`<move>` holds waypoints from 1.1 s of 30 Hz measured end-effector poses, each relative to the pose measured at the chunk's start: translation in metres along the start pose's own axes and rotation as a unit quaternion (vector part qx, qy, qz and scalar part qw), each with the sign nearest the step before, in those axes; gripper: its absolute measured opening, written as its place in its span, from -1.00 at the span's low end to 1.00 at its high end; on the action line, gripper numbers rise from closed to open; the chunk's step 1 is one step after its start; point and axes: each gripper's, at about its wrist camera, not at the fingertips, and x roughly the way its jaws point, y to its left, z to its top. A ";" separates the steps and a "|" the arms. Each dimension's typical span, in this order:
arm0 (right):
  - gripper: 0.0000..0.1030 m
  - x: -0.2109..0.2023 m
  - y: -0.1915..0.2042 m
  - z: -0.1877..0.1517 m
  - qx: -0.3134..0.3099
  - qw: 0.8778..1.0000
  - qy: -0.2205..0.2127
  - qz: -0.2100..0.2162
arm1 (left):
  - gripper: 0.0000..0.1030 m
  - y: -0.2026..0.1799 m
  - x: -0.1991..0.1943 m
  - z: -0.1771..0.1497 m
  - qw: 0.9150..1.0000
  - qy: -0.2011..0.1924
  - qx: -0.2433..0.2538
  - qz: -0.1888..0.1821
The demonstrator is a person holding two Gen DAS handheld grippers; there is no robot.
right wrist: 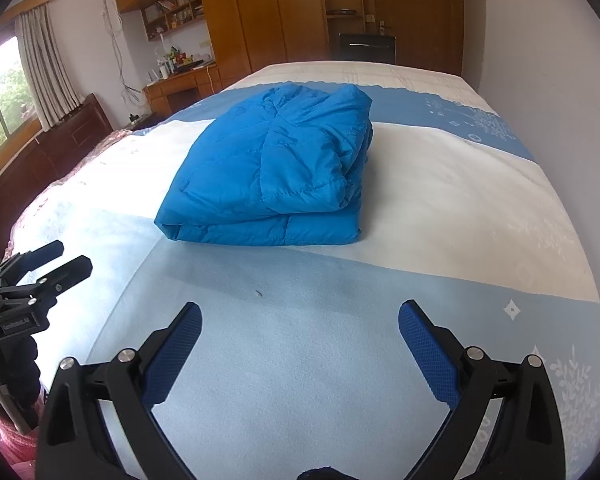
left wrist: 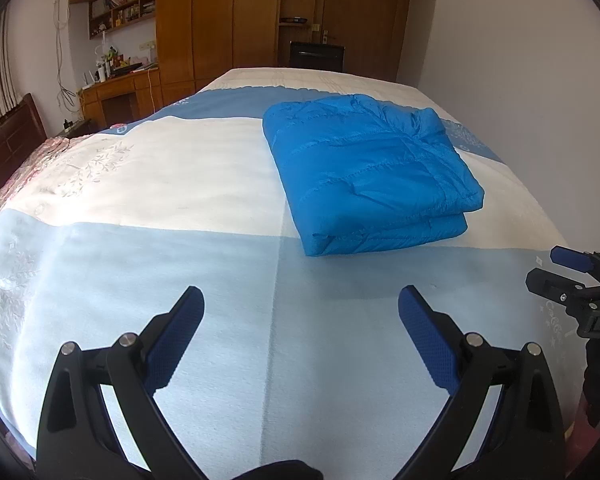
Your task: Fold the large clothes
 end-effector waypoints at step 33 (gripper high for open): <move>0.92 0.006 0.000 0.003 -0.006 1.000 0.004 0.000 | 0.88 0.001 0.000 -0.001 1.000 0.008 0.004 -0.008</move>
